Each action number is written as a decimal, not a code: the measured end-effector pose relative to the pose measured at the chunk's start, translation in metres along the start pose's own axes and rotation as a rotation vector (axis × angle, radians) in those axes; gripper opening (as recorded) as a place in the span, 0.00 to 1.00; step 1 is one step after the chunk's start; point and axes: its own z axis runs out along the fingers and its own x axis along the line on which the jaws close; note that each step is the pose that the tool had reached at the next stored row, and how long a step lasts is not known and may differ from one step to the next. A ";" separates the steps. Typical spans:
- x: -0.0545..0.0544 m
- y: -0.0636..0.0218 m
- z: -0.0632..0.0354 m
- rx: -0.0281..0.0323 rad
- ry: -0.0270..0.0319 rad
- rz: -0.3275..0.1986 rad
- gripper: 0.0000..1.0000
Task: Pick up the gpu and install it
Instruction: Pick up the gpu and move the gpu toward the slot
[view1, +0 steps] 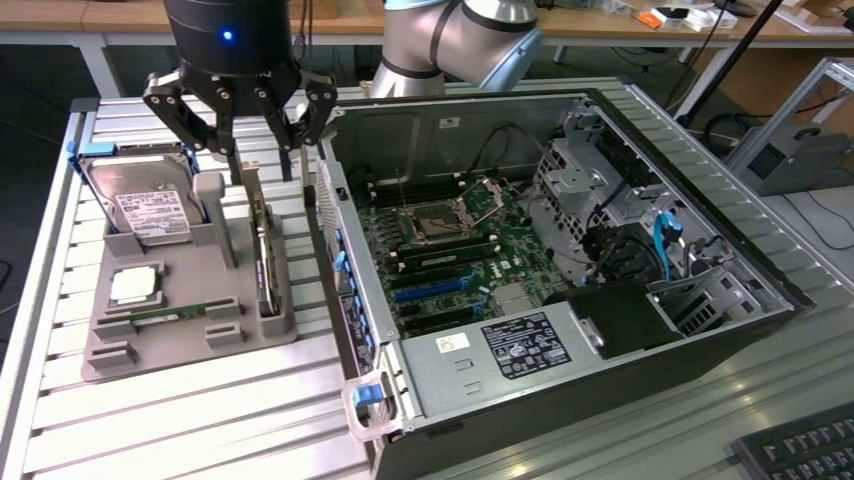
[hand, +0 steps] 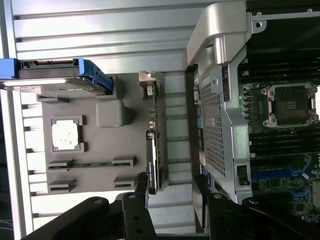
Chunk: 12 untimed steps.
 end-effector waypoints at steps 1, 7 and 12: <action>0.000 0.0000 0.0003 0.0000 0.0000 0.000 0.48; 0.000 -0.0002 0.0033 -0.0001 -0.0001 0.000 0.48; 0.000 -0.0003 0.0062 0.0000 0.0000 0.000 0.48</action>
